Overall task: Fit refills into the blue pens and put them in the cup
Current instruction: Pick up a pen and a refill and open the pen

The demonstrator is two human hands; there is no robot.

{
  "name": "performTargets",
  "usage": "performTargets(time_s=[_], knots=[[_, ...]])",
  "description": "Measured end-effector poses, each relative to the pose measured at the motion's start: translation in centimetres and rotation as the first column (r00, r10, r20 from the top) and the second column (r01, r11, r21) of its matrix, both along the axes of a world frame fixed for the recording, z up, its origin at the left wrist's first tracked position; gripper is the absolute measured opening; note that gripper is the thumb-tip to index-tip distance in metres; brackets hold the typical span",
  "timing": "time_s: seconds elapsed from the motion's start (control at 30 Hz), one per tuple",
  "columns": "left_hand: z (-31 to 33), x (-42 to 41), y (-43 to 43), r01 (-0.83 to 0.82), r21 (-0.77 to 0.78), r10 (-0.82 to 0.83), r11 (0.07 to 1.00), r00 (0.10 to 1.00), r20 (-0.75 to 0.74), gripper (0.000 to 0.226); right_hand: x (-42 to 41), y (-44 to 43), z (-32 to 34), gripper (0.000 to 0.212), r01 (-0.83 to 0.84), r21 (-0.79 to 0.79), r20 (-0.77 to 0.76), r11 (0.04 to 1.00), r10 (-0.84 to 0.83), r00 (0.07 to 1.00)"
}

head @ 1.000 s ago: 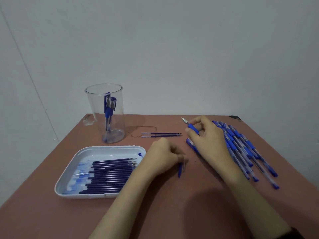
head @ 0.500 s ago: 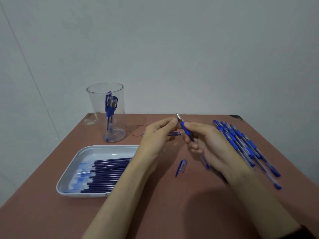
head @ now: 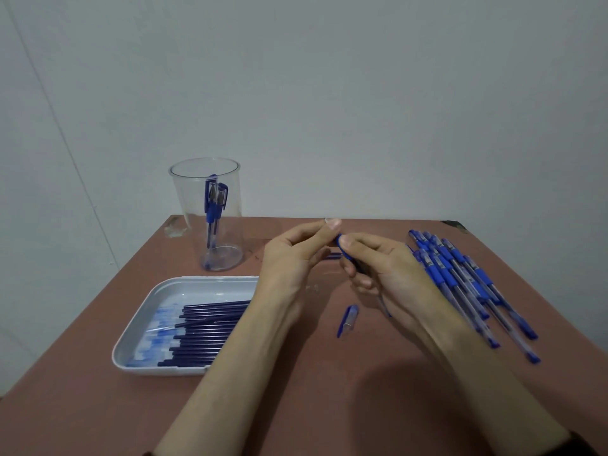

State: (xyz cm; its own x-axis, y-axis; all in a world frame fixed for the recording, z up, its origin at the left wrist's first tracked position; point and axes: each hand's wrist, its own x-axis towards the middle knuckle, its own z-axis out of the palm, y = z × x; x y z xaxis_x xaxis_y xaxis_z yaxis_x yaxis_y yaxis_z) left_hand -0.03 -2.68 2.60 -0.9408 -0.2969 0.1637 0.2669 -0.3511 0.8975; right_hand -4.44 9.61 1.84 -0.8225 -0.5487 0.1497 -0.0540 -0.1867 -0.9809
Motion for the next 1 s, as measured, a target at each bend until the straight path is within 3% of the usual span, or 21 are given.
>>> performTargets(time_s=[0.13,0.23,0.4,0.63,1.0], knots=[[-0.1,-0.3,-0.1,0.055,0.115,-0.053,0.992,0.998,-0.013,0.033,-0.1,-0.2,-0.4,0.016,0.028,0.018,-0.024,0.999,-0.028,0.999],[0.2,0.0,0.0,0.114,0.121,-0.113,0.986,0.993,-0.013,0.025,-0.3,-0.2,-0.5,0.016,0.129,-0.027,0.034,0.991,-0.128,0.991],[0.0,-0.2,-0.5,-0.043,0.089,0.042,0.995,0.999,0.012,0.018,-0.9,0.5,-0.1,0.015,0.264,-0.004,0.020,0.965,-0.263,0.964],[-0.1,-0.1,-0.5,0.004,-0.021,-0.005,1.000,1.000,-0.028,0.032,-0.5,0.1,-0.2,0.015,0.163,0.056,-0.019,0.985,-0.162,0.987],[-0.2,-0.5,-1.8,-0.304,0.069,0.305,0.950,0.952,-0.006,0.013,-0.5,0.5,-0.3,0.007,0.292,0.257,-0.185,0.921,-0.249,0.951]])
